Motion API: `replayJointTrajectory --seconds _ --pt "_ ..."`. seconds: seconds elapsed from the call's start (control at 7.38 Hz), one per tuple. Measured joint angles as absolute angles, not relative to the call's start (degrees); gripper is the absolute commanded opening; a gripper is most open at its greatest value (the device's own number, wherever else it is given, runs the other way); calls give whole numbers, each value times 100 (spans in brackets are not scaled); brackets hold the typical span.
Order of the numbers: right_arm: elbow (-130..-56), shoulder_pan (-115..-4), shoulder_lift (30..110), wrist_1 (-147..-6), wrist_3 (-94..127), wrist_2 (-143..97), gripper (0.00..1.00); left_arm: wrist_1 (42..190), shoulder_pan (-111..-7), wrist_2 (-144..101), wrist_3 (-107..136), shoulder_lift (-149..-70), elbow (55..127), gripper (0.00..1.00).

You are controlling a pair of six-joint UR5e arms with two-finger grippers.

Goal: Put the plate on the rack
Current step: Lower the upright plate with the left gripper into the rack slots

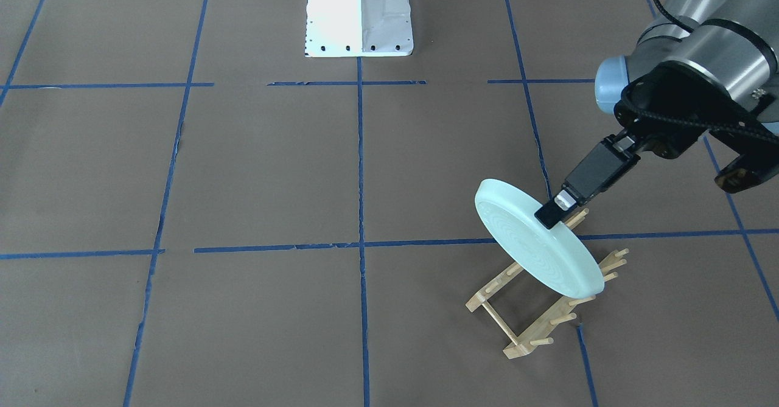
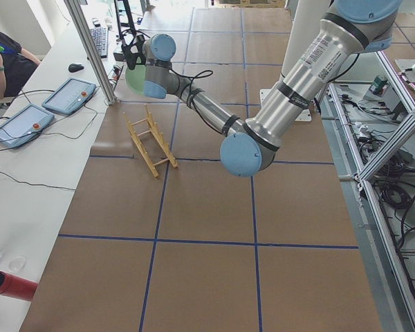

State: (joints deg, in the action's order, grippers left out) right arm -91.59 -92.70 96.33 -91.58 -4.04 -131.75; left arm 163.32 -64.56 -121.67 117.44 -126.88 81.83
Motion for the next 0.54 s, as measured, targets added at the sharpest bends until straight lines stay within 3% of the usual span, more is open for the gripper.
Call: replayJointTrajectory --seconds 0.54 --pt "-9158 -9264 9633 -9158 -404 -13175 100 18081 -6470 -11558 12009 -12466 7393 0"
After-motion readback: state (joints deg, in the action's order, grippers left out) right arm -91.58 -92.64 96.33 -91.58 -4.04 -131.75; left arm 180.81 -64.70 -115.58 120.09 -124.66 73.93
